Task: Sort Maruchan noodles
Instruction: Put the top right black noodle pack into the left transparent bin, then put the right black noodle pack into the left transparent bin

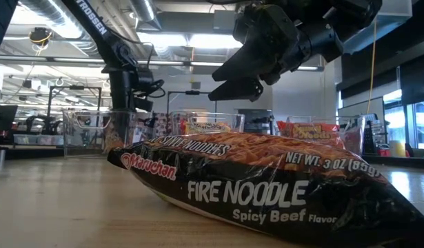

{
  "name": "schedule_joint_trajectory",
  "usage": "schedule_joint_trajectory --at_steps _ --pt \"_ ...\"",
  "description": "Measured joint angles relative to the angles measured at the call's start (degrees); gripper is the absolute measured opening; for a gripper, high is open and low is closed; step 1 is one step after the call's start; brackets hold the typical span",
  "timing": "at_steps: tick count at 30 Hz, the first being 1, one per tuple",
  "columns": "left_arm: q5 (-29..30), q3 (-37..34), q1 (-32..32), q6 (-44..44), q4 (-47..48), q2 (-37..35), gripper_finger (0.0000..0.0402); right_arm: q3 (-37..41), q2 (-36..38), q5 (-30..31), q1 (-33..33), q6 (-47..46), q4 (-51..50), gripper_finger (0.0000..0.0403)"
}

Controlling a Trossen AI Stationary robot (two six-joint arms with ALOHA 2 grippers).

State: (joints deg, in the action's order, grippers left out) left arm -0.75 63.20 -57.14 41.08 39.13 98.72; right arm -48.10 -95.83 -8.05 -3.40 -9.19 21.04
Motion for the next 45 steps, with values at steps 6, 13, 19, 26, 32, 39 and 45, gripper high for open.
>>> schedule_joint_trajectory --at_steps 6,13,19,26,32,39,45 --pt "3.36 0.00 1.16 -1.83 -1.81 0.00 0.0198 0.00 0.00 -0.07 0.00 -0.09 0.00 0.0292" --pt "6.19 0.00 2.20 -1.92 -1.19 -1.56 0.0198 0.00 0.00 -1.00 0.00 -0.13 -0.02 0.0292" --pt "6.22 0.00 2.02 -2.40 -1.28 -6.08 0.0197 0.00 0.00 -2.69 -0.02 0.00 -0.09 0.0292" --pt "6.22 0.00 1.16 -4.48 -2.69 -8.49 0.0197 0.00 0.00 -2.69 -0.02 0.28 -0.04 0.0292" --pt "6.22 0.00 1.71 -5.49 -2.69 -8.78 0.0196 0.00 0.00 -3.13 -0.02 -0.04 -0.02 0.0292" --pt "6.20 0.00 2.90 -6.47 -2.78 -14.03 0.0196 0.00 0.00 -3.10 -0.02 -0.09 -0.02 0.0292" --pt "5.60 0.00 2.92 -9.97 -4.31 -19.72 0.0196 0.00 0.00 -3.10 -0.02 -0.09 0.00 0.0292"
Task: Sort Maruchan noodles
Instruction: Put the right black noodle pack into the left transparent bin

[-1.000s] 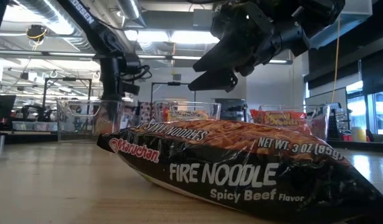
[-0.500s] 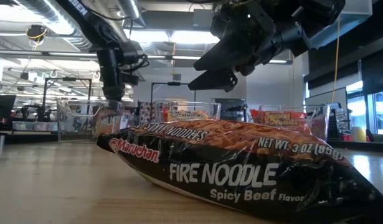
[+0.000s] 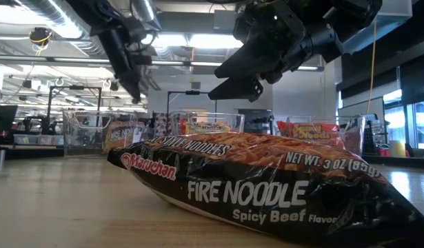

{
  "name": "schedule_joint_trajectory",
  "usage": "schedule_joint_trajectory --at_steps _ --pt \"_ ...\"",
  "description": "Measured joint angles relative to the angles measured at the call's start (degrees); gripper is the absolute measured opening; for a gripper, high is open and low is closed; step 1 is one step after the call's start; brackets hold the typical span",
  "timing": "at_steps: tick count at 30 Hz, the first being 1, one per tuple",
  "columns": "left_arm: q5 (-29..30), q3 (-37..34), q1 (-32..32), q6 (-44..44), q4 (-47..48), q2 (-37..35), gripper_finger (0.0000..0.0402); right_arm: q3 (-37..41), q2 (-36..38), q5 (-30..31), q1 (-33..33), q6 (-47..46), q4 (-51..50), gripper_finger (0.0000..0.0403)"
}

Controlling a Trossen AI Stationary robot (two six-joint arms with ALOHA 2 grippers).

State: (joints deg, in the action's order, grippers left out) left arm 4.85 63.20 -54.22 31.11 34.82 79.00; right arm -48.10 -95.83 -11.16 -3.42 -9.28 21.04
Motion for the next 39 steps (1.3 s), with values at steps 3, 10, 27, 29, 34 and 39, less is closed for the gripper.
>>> schedule_joint_trajectory --at_steps 3,10,27,29,34,39 --pt "-1.62 0.02 0.11 -2.86 -1.79 -2.11 0.0196 0.00 0.00 0.10 0.02 0.00 0.00 0.0292" --pt "-9.40 0.04 3.24 -17.69 -6.57 -2.92 0.0196 0.00 0.00 4.08 0.07 -0.01 0.51 0.0292" --pt "-4.11 0.04 41.67 -33.45 -6.52 -3.29 0.0196 0.00 0.00 3.00 -5.22 -7.01 -4.24 0.0292" --pt "-0.49 0.04 46.92 -36.05 -6.89 -3.29 0.0196 0.00 0.00 4.79 -7.09 -8.05 -4.37 0.0292" --pt "6.98 0.04 59.08 -42.72 -7.16 -3.22 0.0196 0.00 0.00 10.22 -12.51 -12.02 -4.59 0.0292" --pt "14.14 0.04 69.74 -50.20 -7.56 -1.37 0.0196 0.00 0.00 13.92 -17.91 -17.96 -4.61 0.0292"
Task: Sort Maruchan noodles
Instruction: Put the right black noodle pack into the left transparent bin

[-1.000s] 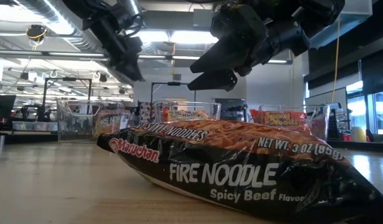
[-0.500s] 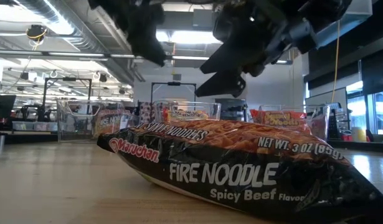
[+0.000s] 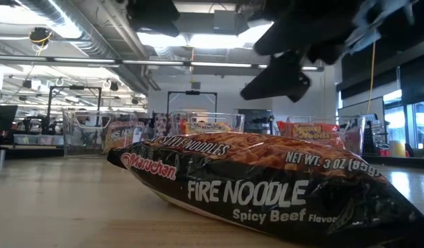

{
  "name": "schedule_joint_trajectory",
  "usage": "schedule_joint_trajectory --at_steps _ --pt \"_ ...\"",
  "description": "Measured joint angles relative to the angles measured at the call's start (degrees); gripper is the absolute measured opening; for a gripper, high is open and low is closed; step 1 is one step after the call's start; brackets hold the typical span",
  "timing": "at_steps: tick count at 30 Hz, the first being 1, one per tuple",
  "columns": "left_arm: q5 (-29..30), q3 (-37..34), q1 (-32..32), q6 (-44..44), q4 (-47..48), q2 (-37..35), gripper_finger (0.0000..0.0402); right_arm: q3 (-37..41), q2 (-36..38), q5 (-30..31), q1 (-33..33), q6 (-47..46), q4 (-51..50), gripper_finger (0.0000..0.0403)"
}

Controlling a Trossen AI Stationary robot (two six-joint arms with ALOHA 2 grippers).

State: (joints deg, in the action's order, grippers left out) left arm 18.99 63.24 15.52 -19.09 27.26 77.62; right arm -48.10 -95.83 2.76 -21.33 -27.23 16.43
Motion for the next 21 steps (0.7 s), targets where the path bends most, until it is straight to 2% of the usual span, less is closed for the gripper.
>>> schedule_joint_trajectory --at_steps 9,15,21 --pt "8.20 0.01 13.51 -11.23 -3.40 9.59 0.0196 0.00 0.00 5.46 -6.89 -8.65 -2.90 0.0292" --pt "7.16 0.01 19.08 -15.36 -9.61 18.58 0.0196 0.00 0.00 8.94 -9.60 -13.10 -6.59 0.0292" --pt "6.46 0.01 22.89 -16.42 -18.13 24.46 0.0196 0.00 -1.20 12.97 -11.81 -14.87 -6.10 0.0292"
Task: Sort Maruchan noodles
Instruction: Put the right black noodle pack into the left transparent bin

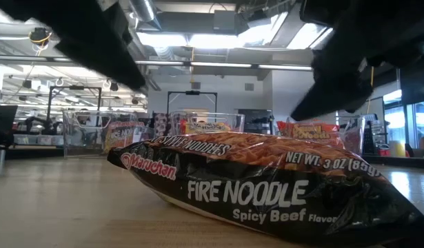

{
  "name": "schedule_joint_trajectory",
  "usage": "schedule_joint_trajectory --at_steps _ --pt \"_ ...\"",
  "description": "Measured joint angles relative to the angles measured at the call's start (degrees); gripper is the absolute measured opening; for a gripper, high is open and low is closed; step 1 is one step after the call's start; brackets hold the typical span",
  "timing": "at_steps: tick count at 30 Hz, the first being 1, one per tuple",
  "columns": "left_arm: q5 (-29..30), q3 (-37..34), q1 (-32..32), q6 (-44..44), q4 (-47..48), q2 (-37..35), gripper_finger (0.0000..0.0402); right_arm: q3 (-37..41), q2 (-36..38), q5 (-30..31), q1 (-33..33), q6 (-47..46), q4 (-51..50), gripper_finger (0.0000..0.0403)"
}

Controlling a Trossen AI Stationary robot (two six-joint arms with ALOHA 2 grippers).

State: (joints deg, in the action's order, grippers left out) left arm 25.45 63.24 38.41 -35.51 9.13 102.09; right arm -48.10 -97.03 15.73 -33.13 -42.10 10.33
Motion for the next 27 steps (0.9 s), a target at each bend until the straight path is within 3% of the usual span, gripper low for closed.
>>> schedule_joint_trajectory --at_steps 8,27 --pt "-0.39 -0.02 1.03 -0.37 -6.56 4.36 0.0196 0.01 -4.70 0.19 0.12 -2.58 0.13 0.0292" --pt "0.63 -0.02 0.32 -0.42 -9.00 10.20 0.0196 -0.04 -10.76 -3.45 -0.23 -1.12 7.48 0.0292"
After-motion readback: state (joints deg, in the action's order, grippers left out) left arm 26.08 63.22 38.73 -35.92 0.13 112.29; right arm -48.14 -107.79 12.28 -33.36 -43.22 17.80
